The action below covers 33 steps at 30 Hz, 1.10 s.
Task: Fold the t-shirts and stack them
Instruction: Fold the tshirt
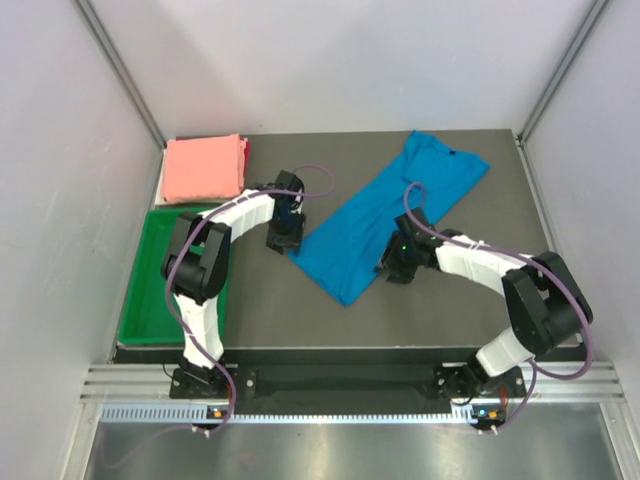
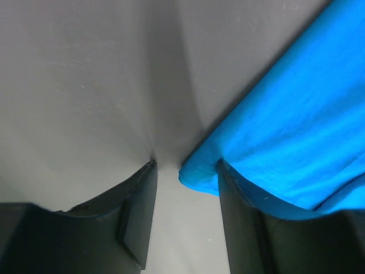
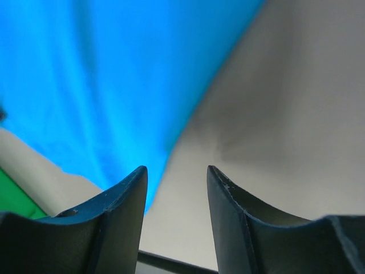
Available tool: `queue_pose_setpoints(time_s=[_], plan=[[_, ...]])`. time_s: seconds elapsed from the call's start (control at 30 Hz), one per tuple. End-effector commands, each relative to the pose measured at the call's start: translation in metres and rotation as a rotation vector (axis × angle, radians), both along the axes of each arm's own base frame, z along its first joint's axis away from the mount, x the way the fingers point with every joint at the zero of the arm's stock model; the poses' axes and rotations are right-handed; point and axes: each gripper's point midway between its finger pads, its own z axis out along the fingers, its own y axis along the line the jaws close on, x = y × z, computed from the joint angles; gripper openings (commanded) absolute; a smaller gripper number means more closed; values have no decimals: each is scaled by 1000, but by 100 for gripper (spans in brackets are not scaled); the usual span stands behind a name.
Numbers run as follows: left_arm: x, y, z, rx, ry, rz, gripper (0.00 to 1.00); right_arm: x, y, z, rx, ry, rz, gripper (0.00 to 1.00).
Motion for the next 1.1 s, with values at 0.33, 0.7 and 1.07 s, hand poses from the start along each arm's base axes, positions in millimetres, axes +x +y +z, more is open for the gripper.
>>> queue_pose_setpoints(time_s=[0.33, 0.7, 1.07], plan=[[-15, 14, -10, 64, 65, -6, 0, -37, 69, -11, 3, 2, 64, 40], [-34, 0, -9, -53, 130, 60, 0, -48, 43, -22, -135, 9, 92, 0], [-105, -47, 24, -389, 225, 20, 14, -111, -31, -21, -254, 45, 135, 0]])
